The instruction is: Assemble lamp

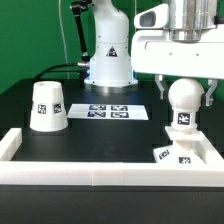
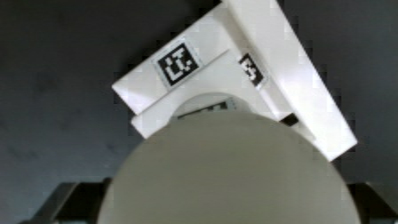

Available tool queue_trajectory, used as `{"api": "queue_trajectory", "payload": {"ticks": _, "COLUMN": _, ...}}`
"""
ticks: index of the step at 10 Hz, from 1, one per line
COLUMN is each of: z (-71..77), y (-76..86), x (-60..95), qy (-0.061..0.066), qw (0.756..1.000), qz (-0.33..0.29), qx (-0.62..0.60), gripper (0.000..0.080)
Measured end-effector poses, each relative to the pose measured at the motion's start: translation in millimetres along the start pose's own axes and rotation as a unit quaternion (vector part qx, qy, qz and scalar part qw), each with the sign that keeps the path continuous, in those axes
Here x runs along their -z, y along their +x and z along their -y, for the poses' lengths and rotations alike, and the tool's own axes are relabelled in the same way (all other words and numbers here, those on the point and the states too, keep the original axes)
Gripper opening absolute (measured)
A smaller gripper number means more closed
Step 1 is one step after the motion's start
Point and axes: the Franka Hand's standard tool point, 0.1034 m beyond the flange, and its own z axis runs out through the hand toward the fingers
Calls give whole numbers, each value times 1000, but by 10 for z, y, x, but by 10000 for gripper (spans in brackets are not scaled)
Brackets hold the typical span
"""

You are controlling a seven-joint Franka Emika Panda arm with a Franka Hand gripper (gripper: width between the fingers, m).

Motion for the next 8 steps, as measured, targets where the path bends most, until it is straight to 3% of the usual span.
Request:
{"api": "queue_trajectory", "payload": {"ticks": 4, "z": 16, "y": -24, "x": -9, "qy": 9, "qw": 984, "qz": 28, "qx": -176, "gripper": 580}}
{"api": "queue_trajectory", "payload": {"ticks": 8, "z": 39, "y": -40, "x": -16, "qy": 18, "qw": 952, "qz": 48, "qx": -302, "gripper": 580}}
